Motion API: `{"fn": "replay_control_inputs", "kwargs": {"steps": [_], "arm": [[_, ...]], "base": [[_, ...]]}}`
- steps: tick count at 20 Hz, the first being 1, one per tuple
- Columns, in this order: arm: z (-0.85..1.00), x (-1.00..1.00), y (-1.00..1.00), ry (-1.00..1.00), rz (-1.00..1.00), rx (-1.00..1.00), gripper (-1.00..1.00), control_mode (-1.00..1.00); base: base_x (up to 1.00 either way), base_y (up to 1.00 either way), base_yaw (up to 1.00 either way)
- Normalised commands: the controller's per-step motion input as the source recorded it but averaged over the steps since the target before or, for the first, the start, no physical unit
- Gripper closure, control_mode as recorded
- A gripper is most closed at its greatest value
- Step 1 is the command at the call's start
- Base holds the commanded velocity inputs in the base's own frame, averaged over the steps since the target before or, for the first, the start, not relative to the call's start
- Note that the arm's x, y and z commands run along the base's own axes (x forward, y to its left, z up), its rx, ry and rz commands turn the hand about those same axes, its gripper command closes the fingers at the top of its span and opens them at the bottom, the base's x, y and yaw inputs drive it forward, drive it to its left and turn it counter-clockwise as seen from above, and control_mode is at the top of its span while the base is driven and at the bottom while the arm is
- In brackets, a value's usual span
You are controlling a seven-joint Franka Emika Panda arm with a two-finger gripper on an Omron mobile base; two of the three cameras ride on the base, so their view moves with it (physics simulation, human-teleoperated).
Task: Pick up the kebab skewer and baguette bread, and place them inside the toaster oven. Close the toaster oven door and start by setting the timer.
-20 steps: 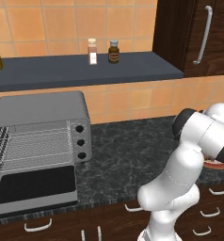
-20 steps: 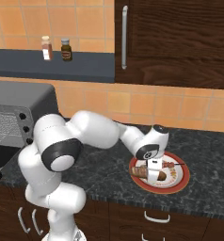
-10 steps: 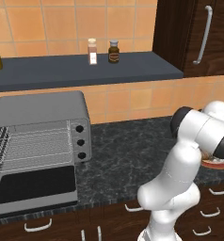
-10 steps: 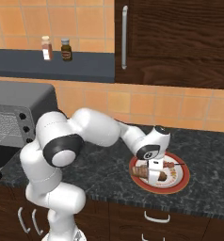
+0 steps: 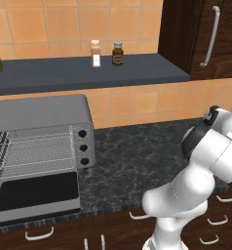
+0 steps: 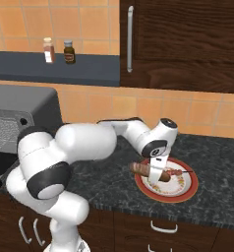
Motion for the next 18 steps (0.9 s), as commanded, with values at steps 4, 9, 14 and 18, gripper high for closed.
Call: {"fn": "replay_control_inputs", "kwargs": {"steps": [4, 9, 14, 18], "arm": [[0.35, -0.22, 0.76, -0.02, -0.06, -0.02, 1.00, -1.00], [0.55, -0.05, 0.52, -0.04, -0.10, 0.00, 1.00, -1.00], [0.70, -0.20, 0.41, -0.04, -0.13, 0.00, 1.00, -1.00], [0.71, -0.43, 0.34, -0.05, -0.05, 0.00, 1.00, -1.00]], "base": [[0.00, 0.00, 0.00], [0.00, 0.00, 0.00], [0.00, 0.00, 0.00], [0.00, 0.00, 0.00]]}}
